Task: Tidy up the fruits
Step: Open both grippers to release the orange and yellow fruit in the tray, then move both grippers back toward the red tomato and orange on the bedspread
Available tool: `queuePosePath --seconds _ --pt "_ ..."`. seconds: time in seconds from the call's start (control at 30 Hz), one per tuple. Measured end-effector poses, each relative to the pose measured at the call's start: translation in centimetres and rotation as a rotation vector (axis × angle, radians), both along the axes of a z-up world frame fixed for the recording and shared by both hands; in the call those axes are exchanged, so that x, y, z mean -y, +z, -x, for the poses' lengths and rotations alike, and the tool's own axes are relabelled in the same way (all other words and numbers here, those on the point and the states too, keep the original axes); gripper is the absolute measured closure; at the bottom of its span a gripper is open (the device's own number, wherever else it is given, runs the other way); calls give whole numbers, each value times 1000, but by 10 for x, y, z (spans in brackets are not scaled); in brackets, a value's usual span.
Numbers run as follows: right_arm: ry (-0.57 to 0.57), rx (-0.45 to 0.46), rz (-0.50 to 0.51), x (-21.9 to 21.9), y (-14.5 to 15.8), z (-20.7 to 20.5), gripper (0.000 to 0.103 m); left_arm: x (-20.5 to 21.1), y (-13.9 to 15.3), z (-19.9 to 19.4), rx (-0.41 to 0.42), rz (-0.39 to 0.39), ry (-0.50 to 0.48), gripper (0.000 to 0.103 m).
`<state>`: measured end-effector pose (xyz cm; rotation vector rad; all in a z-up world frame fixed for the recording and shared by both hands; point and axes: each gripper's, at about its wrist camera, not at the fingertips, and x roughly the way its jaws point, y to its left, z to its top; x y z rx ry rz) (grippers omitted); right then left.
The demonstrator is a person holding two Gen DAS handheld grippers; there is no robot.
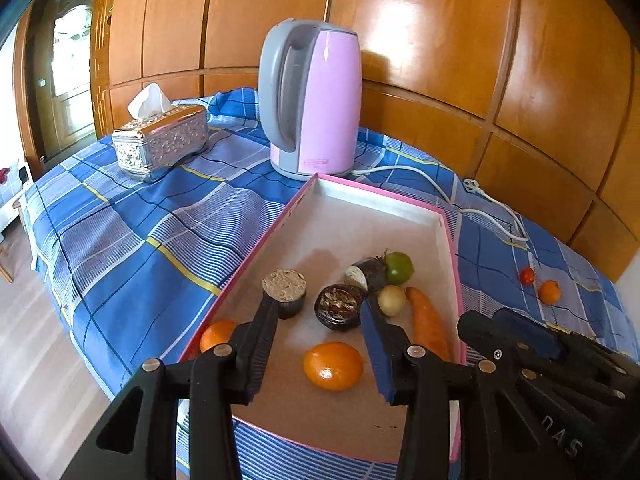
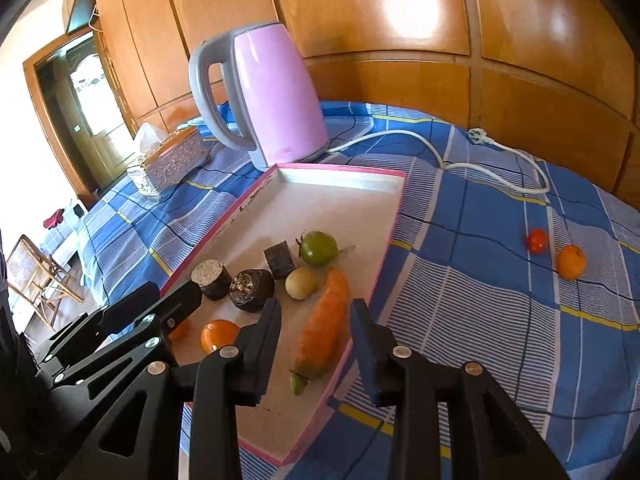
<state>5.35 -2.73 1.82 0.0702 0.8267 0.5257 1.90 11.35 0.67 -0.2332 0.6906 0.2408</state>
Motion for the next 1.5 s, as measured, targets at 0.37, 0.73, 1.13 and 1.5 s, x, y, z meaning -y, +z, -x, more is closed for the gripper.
queuePosePath --seconds 0.37,0.73,1.13,1.5 --pt "-55 16 3 21 0 8 67 25 1 6 -1 -10 -61 59" --pt "-154 -5 -9 61 -10 6 67 59 1 3 -10 -44 -148 59" --pt "-290 -41 -16 118 -26 -5 67 107 -1 -17 -25 -69 -269 59" --pt "-425 -70 -8 176 -42 -22 67 145 -8 -42 -47 -68 -352 59"
